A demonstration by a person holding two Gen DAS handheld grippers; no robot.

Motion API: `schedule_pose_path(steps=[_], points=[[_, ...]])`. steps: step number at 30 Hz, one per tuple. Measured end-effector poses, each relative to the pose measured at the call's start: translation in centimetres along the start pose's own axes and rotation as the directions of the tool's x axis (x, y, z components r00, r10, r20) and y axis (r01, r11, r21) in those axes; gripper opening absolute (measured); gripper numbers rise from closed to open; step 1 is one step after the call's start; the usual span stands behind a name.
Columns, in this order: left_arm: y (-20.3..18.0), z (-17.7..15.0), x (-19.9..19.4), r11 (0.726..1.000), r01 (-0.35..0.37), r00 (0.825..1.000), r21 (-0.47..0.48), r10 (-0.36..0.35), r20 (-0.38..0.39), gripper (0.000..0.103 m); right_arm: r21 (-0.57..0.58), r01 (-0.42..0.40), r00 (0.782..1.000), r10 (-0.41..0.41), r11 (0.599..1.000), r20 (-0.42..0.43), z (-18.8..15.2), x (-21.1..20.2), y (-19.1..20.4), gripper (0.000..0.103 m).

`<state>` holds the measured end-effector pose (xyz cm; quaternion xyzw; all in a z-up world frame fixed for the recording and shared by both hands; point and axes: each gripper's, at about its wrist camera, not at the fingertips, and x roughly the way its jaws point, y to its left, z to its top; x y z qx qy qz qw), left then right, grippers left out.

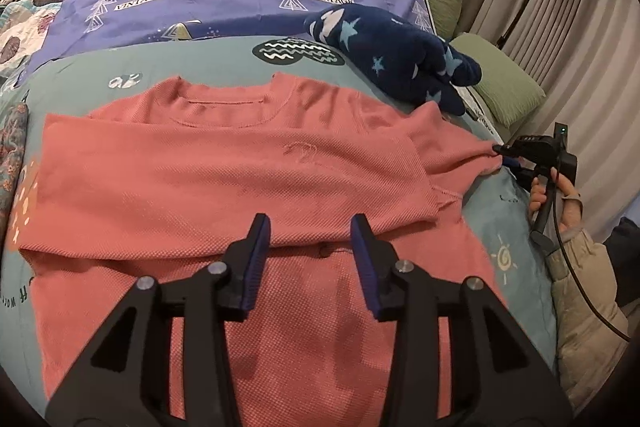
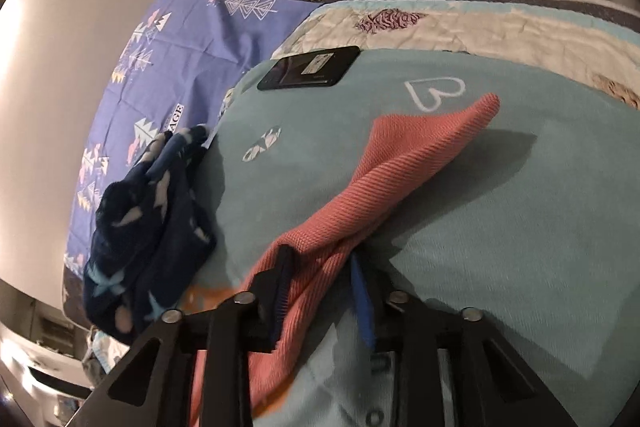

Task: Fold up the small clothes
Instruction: 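Lift the sleeve with the right tool and fold it across the shirt body, then open the right tool to release the folded sleeve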

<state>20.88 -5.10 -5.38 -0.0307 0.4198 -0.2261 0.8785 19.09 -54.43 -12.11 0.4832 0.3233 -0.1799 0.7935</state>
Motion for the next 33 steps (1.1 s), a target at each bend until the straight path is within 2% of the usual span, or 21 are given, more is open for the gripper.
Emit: schedule_pose_path(steps=[2, 5, 8, 11, 12, 14, 15, 17, 19, 21, 24, 26, 28, 30, 33], points=[[0.1, 0.0, -0.2, 1.000, -0.003, 1.000, -0.014, 0.003, 0.006, 0.043, -0.009, -0.032, 0.999, 0.032, 0.999, 0.006, 0.4, -0.5, 0.4, 0.008], [0.9, -0.3, -0.5, 0.999, -0.003, 1.000, -0.038, 0.004, 0.009, 0.044, -0.059, -0.096, 0.992, 0.100, 0.994, 0.073, 0.1, -3.4, 1.8, 0.008], [2.3, -0.5, -0.2, 0.995, -0.021, 1.000, -0.095, 0.022, 0.007, 0.045, -0.208, -0.164, 0.974, 0.192, 0.964, 0.118, -1.4, -7.4, 5.9, 0.008], [3.9, -0.9, -0.2, 0.984, -0.015, 1.000, -0.177, 0.017, 0.009, 0.045, -0.413, -0.220, 0.950, 0.290, 0.884, 0.114, -5.6, -11.2, 11.8, 0.009], [4.5, -1.1, -0.3, 0.979, -0.012, 1.000, -0.203, 0.016, 0.015, 0.045, -0.489, -0.258, 0.937, 0.340, 0.833, 0.084, -8.1, -12.4, 14.3, 0.009], [5.3, -1.5, -0.8, 0.973, -0.015, 1.000, -0.230, 0.021, 0.024, 0.045, -0.587, -0.308, 0.921, 0.389, 0.748, 0.013, -12.3, -13.1, 17.7, 0.010], [5.7, -1.7, -1.1, 0.971, -0.018, 0.999, -0.240, 0.025, 0.028, 0.045, -0.614, -0.324, 0.917, 0.398, 0.720, -0.018, -13.8, -13.1, 18.7, 0.011], [6.7, -2.1, -1.9, 0.964, -0.026, 0.999, -0.264, 0.038, 0.039, 0.048, -0.670, -0.370, 0.913, 0.383, 0.643, -0.137, -18.3, -12.0, 21.0, 0.013], [7.8, -2.6, -2.7, 0.957, -0.034, 0.997, -0.289, 0.051, 0.049, 0.050, -0.725, -0.391, 0.916, 0.313, 0.566, -0.249, -22.9, -9.7, 22.4, 0.016], [8.6, -3.0, -3.3, 0.953, -0.038, 0.997, -0.301, 0.057, 0.054, 0.051, -0.778, -0.396, 0.917, 0.177, 0.488, -0.357, -27.5, -7.3, 22.5, 0.026], [9.5, -3.6, -4.1, 0.951, -0.042, 0.996, -0.307, 0.064, 0.063, 0.054, -0.803, -0.451, 0.880, 0.047, 0.389, -0.472, -31.8, -6.0, 21.2, 0.027], [9.7, -3.8, -4.4, 0.952, -0.023, 0.996, -0.306, 0.048, 0.075, 0.056, -0.811, -0.479, 0.863, 0.009, 0.337, -0.506, -33.3, -6.6, 19.7, 0.027], [9.4, -3.7, -4.3, 0.955, 0.003, 0.997, -0.298, 0.022, 0.080, 0.058, -0.807, -0.482, 0.862, 0.019, 0.341, -0.507, -32.6, -7.2, 18.7, 0.028], [9.0, -3.3, -3.9, 0.957, 0.028, 0.997, -0.288, -0.006, 0.079, 0.059, -0.799, -0.469, 0.871, 0.046, 0.377, -0.489, -30.7, -8.0, 17.7, 0.035], [7.3, -1.8, -2.3, 0.962, 0.095, 0.995, -0.258, -0.082, 0.059, 0.061, -0.805, -0.381, 0.917, 0.078, 0.456, -0.390, -27.2, -9.3, 16.6, 0.042]])
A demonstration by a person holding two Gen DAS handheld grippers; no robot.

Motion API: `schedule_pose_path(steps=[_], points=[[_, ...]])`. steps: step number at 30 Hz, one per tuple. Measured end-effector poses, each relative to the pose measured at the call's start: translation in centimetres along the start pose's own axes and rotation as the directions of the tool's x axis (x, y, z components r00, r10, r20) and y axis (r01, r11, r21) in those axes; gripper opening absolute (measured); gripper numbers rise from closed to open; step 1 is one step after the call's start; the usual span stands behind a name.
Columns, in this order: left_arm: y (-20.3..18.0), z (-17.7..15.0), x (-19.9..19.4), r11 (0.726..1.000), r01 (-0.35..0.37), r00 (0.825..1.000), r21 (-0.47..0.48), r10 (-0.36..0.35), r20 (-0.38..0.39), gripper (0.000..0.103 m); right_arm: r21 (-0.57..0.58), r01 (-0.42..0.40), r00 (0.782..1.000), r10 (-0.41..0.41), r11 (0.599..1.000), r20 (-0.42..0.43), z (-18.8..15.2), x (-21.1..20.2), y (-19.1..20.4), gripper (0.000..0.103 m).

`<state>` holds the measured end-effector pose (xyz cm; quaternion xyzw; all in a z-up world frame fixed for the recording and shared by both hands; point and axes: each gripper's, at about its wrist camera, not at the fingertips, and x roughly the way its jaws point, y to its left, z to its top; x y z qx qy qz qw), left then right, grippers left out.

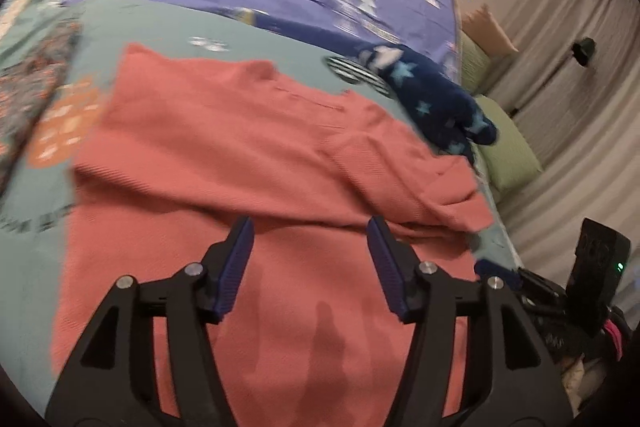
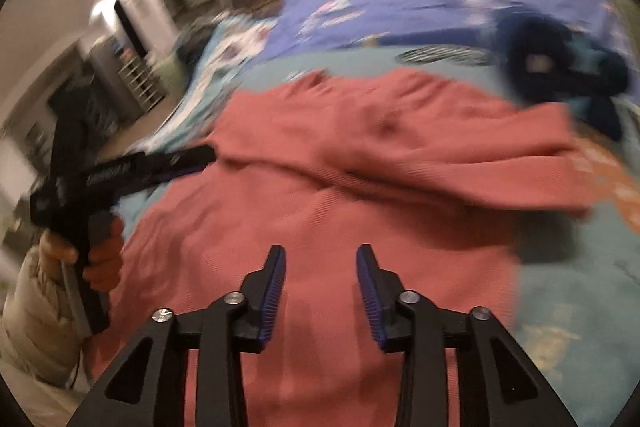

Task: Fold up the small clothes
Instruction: 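Open the right tool to release the folded sleeve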

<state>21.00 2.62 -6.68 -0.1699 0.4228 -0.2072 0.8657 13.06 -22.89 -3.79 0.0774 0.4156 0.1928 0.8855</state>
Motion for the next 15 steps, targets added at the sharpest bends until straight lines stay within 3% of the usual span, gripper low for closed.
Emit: schedule_pose_path(steps=[3, 8, 13, 15], points=[[-2.3, 1.6, 2.6, 0.999, 0.026, 0.999, 0.023, -0.025, -0.038, 0.061, 0.101, 0.066, 0.996, -0.072, 0.993, 0.055, 0.6, -1.8, -3.1, 0.043], [-4.5, 4.8, 6.9, 1.000, 0.029, 0.994, -0.002, -0.029, -0.104, 0.061, 0.133, 0.090, 0.990, -0.103, 0.987, 0.093, 2.0, -2.6, -4.7, 0.043], [-4.9, 7.3, 8.8, 0.998, -0.045, 0.996, -0.032, 0.043, -0.084, 0.061, 0.131, -0.013, 0.993, -0.003, 0.991, 0.119, 3.9, -1.4, -4.3, 0.043], [-4.1, 7.4, 8.2, 0.998, -0.026, 0.997, -0.061, 0.021, -0.077, 0.061, 0.100, -0.067, 0.994, 0.058, 0.993, 0.087, 4.8, 0.3, -3.5, 0.043]])
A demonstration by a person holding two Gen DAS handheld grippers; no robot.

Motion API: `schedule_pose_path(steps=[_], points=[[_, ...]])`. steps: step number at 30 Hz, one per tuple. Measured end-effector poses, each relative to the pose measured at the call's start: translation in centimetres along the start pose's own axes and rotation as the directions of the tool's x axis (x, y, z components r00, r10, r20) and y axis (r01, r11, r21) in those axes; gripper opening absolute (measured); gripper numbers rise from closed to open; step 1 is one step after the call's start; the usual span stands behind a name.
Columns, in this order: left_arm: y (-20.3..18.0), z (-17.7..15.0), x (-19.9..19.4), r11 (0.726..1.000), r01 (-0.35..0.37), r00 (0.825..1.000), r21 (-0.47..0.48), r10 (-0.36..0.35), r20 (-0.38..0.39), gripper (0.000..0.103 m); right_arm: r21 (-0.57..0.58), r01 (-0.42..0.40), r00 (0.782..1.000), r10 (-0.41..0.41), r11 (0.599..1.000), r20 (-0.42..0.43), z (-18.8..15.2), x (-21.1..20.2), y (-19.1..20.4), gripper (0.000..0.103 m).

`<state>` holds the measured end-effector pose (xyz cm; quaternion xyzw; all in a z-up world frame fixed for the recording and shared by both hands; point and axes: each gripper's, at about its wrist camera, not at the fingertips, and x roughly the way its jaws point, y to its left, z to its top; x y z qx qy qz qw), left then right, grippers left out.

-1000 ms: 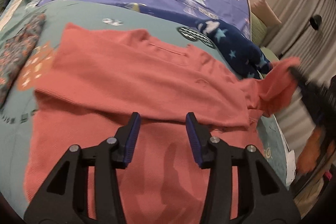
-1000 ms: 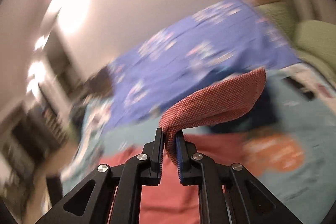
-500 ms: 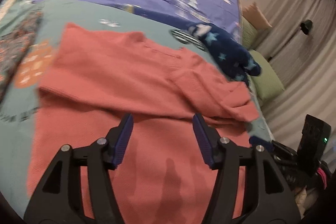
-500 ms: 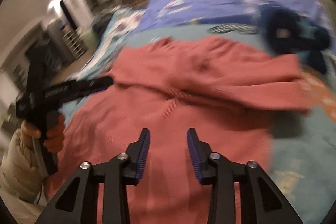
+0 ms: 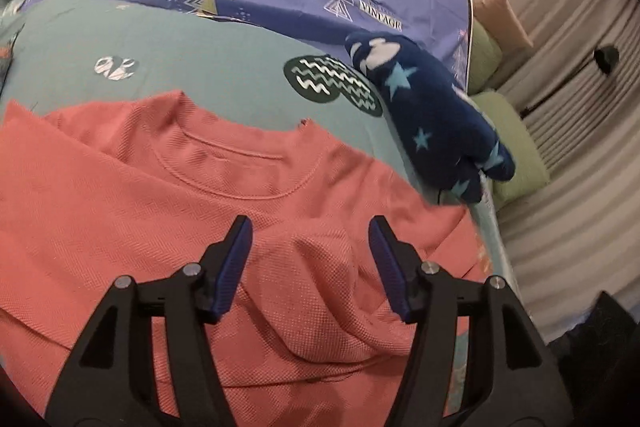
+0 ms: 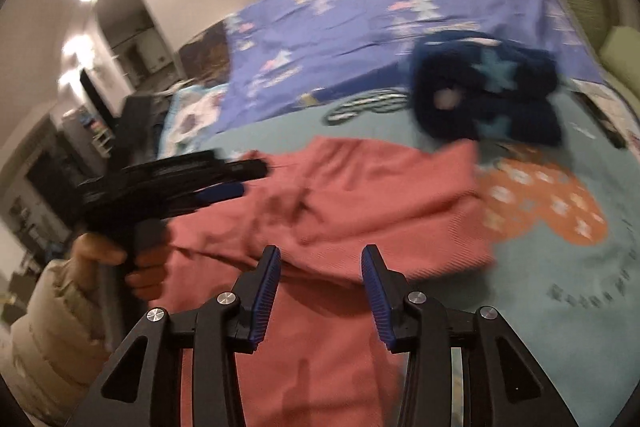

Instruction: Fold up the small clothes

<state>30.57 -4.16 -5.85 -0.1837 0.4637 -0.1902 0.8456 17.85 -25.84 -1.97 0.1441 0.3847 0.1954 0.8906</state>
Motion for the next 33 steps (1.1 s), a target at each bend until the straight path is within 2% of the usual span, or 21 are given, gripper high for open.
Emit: schedule_pose_path(steps=[4, 8, 10, 14, 15, 16, 17, 19, 22, 25, 26, 27, 28, 30, 33], points=[[2.2, -0.9, -2.1, 1.000, -0.006, 1.000, -0.017, 0.006, 0.028, 0.061, 0.049, -0.090, 0.991, 0.095, 0.995, -0.097, 1.4, 4.5, 0.0, 0.043], [4.9, -1.8, -4.1, 0.998, 0.015, 0.999, -0.067, -0.012, 0.038, 0.062, 0.225, -0.195, 0.955, 0.237, 0.955, -0.180, 2.7, 9.4, -1.5, 0.047], [6.0, -2.3, -5.0, 0.997, 0.012, 0.999, -0.082, -0.008, 0.053, 0.062, 0.304, -0.222, 0.937, 0.288, 0.927, -0.196, 3.3, 11.6, -2.3, 0.049], [6.8, -2.6, -5.9, 0.995, 0.014, 0.998, -0.097, -0.007, 0.069, 0.062, 0.348, -0.258, 0.931, 0.328, 0.902, -0.159, 4.4, 12.6, -2.4, 0.047], [7.0, -2.8, -6.2, 0.995, 0.017, 0.997, -0.101, -0.010, 0.072, 0.062, 0.340, -0.280, 0.927, 0.345, 0.898, -0.149, 4.6, 12.4, -1.9, 0.041], [7.1, -2.9, -6.4, 0.995, 0.019, 0.997, -0.102, -0.011, 0.076, 0.062, 0.326, -0.297, 0.923, 0.357, 0.898, -0.144, 4.7, 12.1, -1.4, 0.018], [7.3, -3.0, -6.7, 0.994, 0.021, 0.997, -0.103, -0.013, 0.081, 0.062, 0.306, -0.309, 0.921, 0.364, 0.901, -0.141, 4.7, 11.6, -0.8, 0.008], [7.6, -3.2, -7.4, 0.994, 0.028, 0.995, -0.104, -0.018, 0.096, 0.062, 0.202, -0.322, 0.927, 0.351, 0.925, -0.133, 4.3, 9.6, 1.5, 0.008], [8.2, -3.8, -7.9, 0.993, 0.041, 0.995, -0.114, -0.031, 0.093, 0.062, -0.006, -0.343, 0.923, 0.336, 0.939, -0.189, 1.8, 6.6, 5.9, 0.008], [8.3, -5.3, -8.4, 0.994, 0.056, 0.996, -0.094, -0.050, 0.067, 0.062, -0.211, -0.296, 0.933, 0.236, 0.931, -0.271, -2.5, 4.6, 9.4, 0.016], [8.2, -5.8, -8.6, 0.995, 0.061, 0.997, -0.081, -0.056, 0.059, 0.062, -0.255, -0.286, 0.933, 0.207, 0.924, -0.295, -3.9, 4.2, 10.0, 0.024], [8.1, -6.4, -8.8, 0.995, 0.067, 0.997, -0.071, -0.063, 0.052, 0.063, -0.286, -0.284, 0.928, 0.187, 0.915, -0.321, -5.5, 3.5, 10.2, 0.029], [8.1, -7.0, -9.0, 0.995, 0.075, 0.996, -0.062, -0.072, 0.044, 0.065, -0.299, -0.293, 0.921, 0.184, 0.908, -0.343, -7.3, 2.7, 9.9, 0.029], [7.7, -8.4, -9.1, 0.994, 0.097, 0.995, -0.045, -0.096, 0.014, 0.067, -0.295, -0.286, 0.915, 0.168, 0.912, -0.367, -8.8, 1.8, 9.2, 0.031], [6.7, -10.6, -9.1, 0.994, 0.110, 0.993, -0.009, -0.110, -0.043, 0.068, -0.251, -0.205, 0.937, 0.115, 0.946, -0.331, -9.4, 0.5, 7.0, 0.033]])
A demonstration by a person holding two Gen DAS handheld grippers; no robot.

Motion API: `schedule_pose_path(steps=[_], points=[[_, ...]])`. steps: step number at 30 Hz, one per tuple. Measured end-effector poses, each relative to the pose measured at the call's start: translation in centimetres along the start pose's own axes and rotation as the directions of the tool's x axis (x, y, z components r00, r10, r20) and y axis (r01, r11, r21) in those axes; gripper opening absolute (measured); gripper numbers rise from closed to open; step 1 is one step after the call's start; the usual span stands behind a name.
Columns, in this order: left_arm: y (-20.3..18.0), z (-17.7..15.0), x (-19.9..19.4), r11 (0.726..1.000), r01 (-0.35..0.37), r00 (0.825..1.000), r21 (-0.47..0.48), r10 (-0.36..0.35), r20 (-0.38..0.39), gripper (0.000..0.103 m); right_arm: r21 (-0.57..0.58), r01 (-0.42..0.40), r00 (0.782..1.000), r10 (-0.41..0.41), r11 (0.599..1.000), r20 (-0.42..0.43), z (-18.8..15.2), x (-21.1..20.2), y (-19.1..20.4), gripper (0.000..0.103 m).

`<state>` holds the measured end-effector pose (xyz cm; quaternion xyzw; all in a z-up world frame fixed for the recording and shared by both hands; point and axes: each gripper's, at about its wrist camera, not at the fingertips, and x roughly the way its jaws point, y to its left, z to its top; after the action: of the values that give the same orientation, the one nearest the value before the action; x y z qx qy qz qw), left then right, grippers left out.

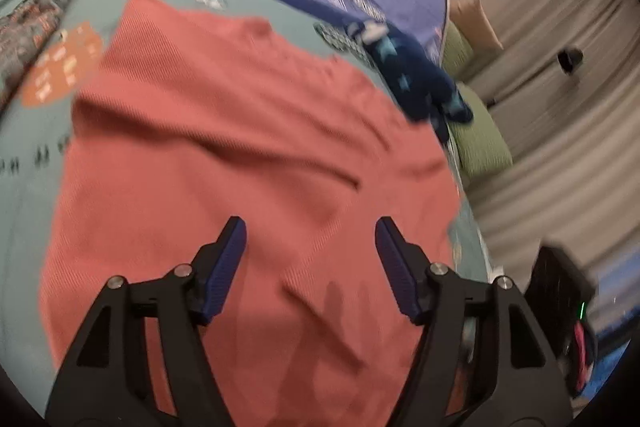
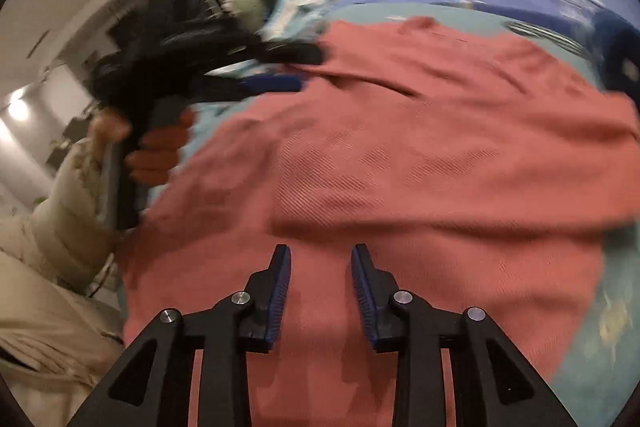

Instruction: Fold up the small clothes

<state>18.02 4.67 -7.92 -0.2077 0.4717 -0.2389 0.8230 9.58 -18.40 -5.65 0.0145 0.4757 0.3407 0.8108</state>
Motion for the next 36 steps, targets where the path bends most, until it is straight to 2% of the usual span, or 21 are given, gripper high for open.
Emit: schedule_pose_path(steps=[4, 7, 8, 9, 10, 11, 13, 16, 18, 20, 22, 24, 30, 33, 36], points=[[-0.9, -2.8, -0.5, 0.999, -0.039, 0.999, 0.024, 0.039, 0.000, 0.070, 0.161, 0.025, 0.995, -0.040, 0.987, 0.086, -0.6, -2.3, -2.9, 0.037], [-0.8, -4.0, -0.5, 1.000, -0.017, 1.000, -0.010, 0.017, -0.006, 0.071, 0.219, 0.057, 0.988, -0.087, 0.974, 0.128, -0.5, -3.2, -3.9, 0.039], [-0.8, -4.2, -0.3, 1.000, -0.015, 1.000, -0.009, 0.015, 0.000, 0.063, 0.230, 0.069, 0.985, -0.102, 0.971, 0.138, -0.5, -3.4, -4.2, 0.040], [-0.9, -4.3, 0.0, 1.000, -0.023, 1.000, 0.004, 0.023, 0.009, 0.045, 0.245, 0.083, 0.981, -0.122, 0.966, 0.149, -0.4, -3.6, -4.5, 0.041], [-1.2, -4.2, 0.4, 0.999, -0.018, 1.000, 0.033, 0.017, 0.004, 0.006, 0.267, 0.098, 0.976, -0.145, 0.959, 0.161, -0.4, -3.8, -4.9, 0.041], [-1.4, -4.0, 1.0, 0.999, -0.015, 1.000, 0.042, 0.016, -0.009, 0.004, 0.296, 0.111, 0.971, -0.168, 0.949, 0.172, -0.4, -4.0, -5.5, 0.042], [-2.1, -2.9, 0.8, 0.999, -0.020, 1.000, 0.040, 0.019, 0.018, 0.004, 0.360, 0.128, 0.960, -0.207, 0.924, 0.190, -0.9, -4.8, -6.1, 0.043], [-5.1, 0.2, -1.7, 0.991, -0.005, 0.993, 0.133, -0.011, 0.121, 0.004, 0.470, 0.144, 0.937, -0.272, 0.871, 0.218, -1.3, -6.1, -8.1, 0.043], [-7.7, 3.1, -4.5, 0.980, 0.002, 0.979, 0.200, -0.044, 0.201, 0.004, 0.519, 0.189, 0.918, -0.338, 0.834, 0.208, -1.8, -7.5, -9.3, 0.043], [-9.4, 5.4, -6.4, 0.969, -0.007, 0.965, 0.246, -0.058, 0.254, 0.004, 0.526, 0.248, 0.900, -0.395, 0.814, 0.186, -2.1, -8.2, -9.8, 0.044], [-10.6, 7.6, -7.8, 0.957, -0.049, 0.952, 0.284, -0.042, 0.305, 0.004, 0.509, 0.325, 0.879, -0.453, 0.797, 0.148, -1.7, -7.9, -10.1, 0.048], [-11.1, 9.2, -8.3, 0.946, -0.097, 0.942, 0.308, -0.012, 0.335, 0.004, 0.497, 0.359, 0.870, -0.476, 0.790, 0.128, -1.4, -7.4, -10.3, 0.049], [-9.4, 11.7, -7.9, 0.920, -0.204, 0.936, 0.335, 0.083, 0.342, 0.004, 0.488, 0.351, 0.881, -0.458, 0.799, 0.116, 0.0, -5.9, -11.0, 0.050], [-7.9, 12.4, -7.4, 0.921, -0.232, 0.934, 0.312, 0.122, 0.335, 0.004, 0.461, 0.357, 0.885, -0.452, 0.813, 0.112, 1.6, -4.3, -10.7, 0.050], [-6.5, 12.9, -6.9, 0.925, -0.246, 0.933, 0.291, 0.144, 0.331, 0.004, 0.404, 0.414, 0.870, -0.485, 0.816, 0.088, 3.2, -2.6, -10.3, 0.050]])
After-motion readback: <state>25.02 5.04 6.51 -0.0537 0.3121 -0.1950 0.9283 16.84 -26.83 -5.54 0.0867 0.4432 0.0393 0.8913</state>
